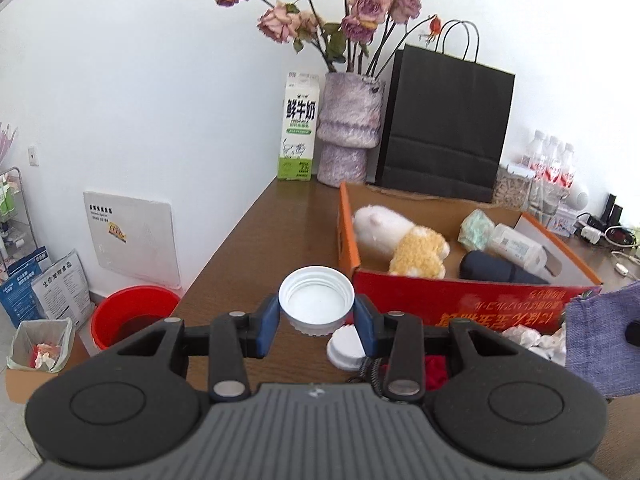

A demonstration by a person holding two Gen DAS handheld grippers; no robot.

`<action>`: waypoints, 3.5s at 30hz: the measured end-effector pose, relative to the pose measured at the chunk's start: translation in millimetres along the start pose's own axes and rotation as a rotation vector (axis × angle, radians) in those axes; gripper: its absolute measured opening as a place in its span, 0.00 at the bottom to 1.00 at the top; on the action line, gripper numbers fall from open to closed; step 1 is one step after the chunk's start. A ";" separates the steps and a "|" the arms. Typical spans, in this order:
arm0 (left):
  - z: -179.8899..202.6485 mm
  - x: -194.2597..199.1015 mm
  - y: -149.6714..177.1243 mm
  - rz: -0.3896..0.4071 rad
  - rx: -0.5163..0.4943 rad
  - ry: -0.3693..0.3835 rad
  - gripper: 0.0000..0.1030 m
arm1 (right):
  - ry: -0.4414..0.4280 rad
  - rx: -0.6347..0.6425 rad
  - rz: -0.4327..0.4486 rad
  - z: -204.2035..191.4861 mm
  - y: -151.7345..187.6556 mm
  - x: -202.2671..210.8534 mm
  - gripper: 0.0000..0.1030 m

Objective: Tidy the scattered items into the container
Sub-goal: 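Carry the cap and pouch into the box and open both grippers, then withdraw both grippers from the box back toward the table items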

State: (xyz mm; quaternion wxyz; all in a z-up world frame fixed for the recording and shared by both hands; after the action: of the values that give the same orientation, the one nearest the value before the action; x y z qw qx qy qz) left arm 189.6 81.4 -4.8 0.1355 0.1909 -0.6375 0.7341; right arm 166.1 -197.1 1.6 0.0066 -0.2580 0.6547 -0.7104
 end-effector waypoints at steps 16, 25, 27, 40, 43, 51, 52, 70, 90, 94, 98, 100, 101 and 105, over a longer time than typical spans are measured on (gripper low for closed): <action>94.3 -38.2 -68.4 0.110 0.016 0.138 0.40 | -0.077 -0.089 0.230 11.6 -113.4 -35.9 0.08; 118.8 -128.2 -48.6 0.055 0.004 0.067 0.40 | -0.085 -0.200 0.110 41.6 -90.5 -147.1 0.08; 121.4 -141.0 -38.0 0.023 -0.028 0.061 0.40 | -0.078 -0.200 0.060 46.5 -76.9 -163.1 0.08; 116.2 -146.6 -25.4 -0.022 -0.054 0.028 0.67 | -0.012 -0.193 -0.047 50.8 -46.0 -177.3 0.17; 109.9 -137.0 -27.5 0.025 -0.030 -0.018 1.00 | 0.011 -0.197 -0.043 52.1 -45.7 -168.5 0.75; 102.7 -125.7 -29.1 0.067 0.011 -0.013 1.00 | 0.065 -0.153 -0.047 48.1 -47.2 -156.8 1.00; 103.1 -125.0 -28.7 0.067 0.008 -0.014 1.00 | 0.066 -0.148 -0.047 47.2 -47.2 -156.3 1.00; 97.9 -96.5 -16.8 0.155 -0.013 0.004 1.00 | 0.082 -0.099 0.003 43.3 -44.6 -124.7 1.00; 91.4 -44.1 23.8 0.203 -0.134 0.026 1.00 | 0.042 0.003 -0.031 24.1 -0.4 -74.1 1.00; 86.5 -39.6 33.2 0.190 -0.143 0.005 1.00 | 0.024 0.008 -0.050 20.0 10.4 -65.8 1.00; 80.7 -32.2 34.9 0.202 -0.130 -0.004 1.00 | 0.027 0.007 -0.066 17.2 20.0 -59.6 1.00; 78.4 -30.1 36.1 0.198 -0.125 -0.013 1.00 | 0.036 0.011 -0.073 16.3 24.3 -56.9 1.00; 76.8 -28.4 36.8 0.196 -0.121 -0.018 1.00 | 0.041 0.013 -0.074 15.8 25.8 -55.5 1.00; 70.4 -19.7 40.5 0.201 -0.106 -0.027 1.00 | 0.067 0.026 -0.072 13.6 30.7 -49.0 1.00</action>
State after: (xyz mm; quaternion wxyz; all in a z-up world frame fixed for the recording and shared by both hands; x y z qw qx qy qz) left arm 196.7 6.6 -41.5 0.0624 0.1287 -0.6931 0.7066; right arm 203.5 -197.1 -44.5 -0.0378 -0.2573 0.6354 -0.7271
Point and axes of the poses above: each gripper's, at about its wrist camera, not at the fingertips, and x roughly against the way its jaws point, z to its right, y to its underside, the point moved 5 cm from there along -x, roughly the way its jaws point, and after that the axes turned 1 degree about x, right-handed, at the moved point
